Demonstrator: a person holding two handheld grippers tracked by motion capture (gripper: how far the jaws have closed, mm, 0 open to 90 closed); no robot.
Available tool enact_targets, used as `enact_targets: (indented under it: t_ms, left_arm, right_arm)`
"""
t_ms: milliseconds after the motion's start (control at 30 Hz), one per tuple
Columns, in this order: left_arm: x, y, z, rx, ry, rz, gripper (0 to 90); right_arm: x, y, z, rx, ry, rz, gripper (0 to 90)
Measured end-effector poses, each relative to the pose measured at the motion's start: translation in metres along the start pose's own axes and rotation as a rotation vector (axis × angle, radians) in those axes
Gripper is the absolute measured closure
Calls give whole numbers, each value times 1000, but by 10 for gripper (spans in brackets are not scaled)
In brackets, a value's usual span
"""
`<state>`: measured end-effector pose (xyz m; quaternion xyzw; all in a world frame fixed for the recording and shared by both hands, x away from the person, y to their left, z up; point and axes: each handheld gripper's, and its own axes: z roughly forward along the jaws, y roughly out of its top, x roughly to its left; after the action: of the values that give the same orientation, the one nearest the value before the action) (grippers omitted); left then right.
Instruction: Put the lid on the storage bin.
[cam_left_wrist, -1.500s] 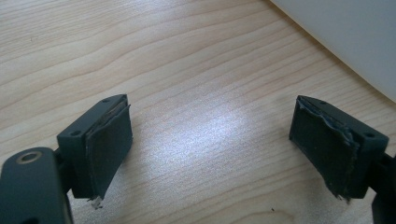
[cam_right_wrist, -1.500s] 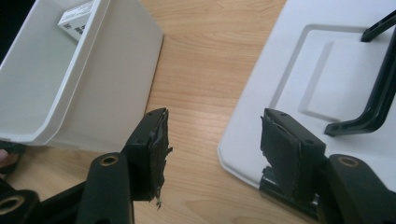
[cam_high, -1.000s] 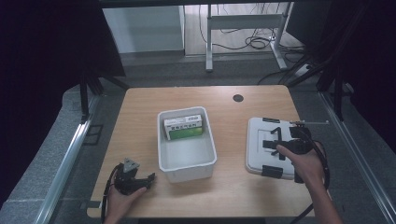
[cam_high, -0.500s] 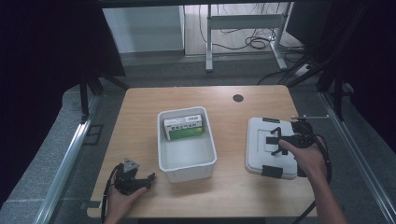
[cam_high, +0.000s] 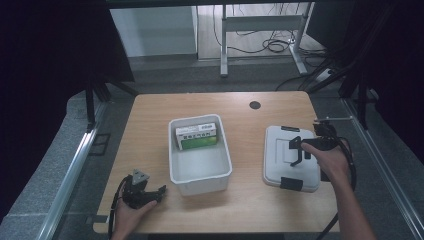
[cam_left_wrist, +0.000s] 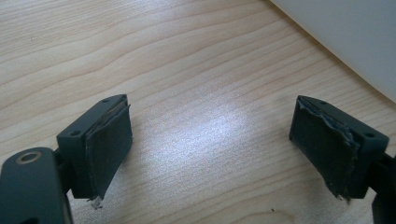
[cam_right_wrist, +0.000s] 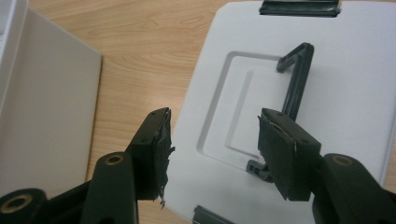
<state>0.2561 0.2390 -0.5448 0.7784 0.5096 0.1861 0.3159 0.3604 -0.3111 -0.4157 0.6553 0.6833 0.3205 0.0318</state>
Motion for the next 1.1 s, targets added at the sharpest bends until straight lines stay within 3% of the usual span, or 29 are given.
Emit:
enact_targets:
  t_ms: [233,400,1100]
  left_arm:
    - [0,0,0,0,0,0,129]
    - [0,0,0,0,-1,1,129]
    - [0,0,0,1,-1,2,127]
  right_arm:
    - [-5,7,3,5,-30,9,458]
    - [-10,11,15,43,-66,6,474]
    - [-29,22,32,106,-117,49,531]
